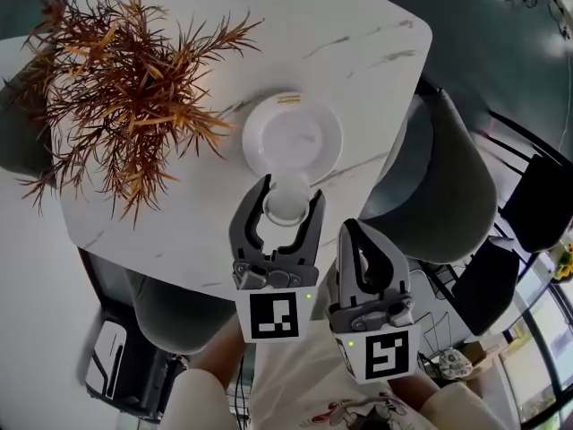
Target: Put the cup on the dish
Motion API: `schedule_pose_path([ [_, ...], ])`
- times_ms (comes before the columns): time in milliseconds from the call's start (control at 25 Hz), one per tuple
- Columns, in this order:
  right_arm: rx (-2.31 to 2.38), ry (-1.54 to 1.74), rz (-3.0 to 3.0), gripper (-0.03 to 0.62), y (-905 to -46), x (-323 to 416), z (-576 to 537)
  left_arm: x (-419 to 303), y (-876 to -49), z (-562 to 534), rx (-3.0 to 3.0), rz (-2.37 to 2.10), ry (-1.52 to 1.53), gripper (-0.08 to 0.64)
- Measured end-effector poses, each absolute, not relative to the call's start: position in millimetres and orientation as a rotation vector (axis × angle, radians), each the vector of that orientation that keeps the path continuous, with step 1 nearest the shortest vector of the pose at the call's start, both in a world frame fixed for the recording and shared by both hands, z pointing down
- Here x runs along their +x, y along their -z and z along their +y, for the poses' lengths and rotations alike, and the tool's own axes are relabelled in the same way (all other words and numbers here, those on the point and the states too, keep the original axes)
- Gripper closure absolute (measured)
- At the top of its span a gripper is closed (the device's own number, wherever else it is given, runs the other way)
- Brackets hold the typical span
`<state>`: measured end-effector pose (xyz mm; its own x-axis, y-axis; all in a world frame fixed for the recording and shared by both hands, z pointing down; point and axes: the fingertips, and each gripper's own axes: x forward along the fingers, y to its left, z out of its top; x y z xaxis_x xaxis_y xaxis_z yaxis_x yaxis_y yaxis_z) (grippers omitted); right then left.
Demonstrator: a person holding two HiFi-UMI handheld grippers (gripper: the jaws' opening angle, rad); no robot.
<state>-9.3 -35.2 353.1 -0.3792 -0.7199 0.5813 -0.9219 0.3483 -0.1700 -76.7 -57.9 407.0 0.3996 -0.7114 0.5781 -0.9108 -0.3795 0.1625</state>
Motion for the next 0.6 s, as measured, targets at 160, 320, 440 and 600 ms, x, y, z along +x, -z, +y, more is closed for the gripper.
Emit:
schedule_pose_path([
  [160, 1.445, -0.687, -2.204, 0.586, -365.8, -13.4, -39.2, -75.9, -415.9, -63.5, 2.237, -1.373, -0.64, 0.29],
  [320, 1.48, -0.721, -2.177, 0.586, -377.0, -10.2, -44.3, -74.8, -425.6, -68.3, 2.242, -1.36, -0.665, 0.29],
  [440, 1.492, -0.742, -2.159, 0.586, -386.3, -6.0, -47.4, -74.4, -430.7, -71.1, 2.234, -1.356, -0.683, 0.288],
  [600, 1.502, -0.764, -2.138, 0.586, -398.6, -1.6, -52.9, -75.8, -438.3, -80.0, 2.242, -1.354, -0.704, 0.29],
])
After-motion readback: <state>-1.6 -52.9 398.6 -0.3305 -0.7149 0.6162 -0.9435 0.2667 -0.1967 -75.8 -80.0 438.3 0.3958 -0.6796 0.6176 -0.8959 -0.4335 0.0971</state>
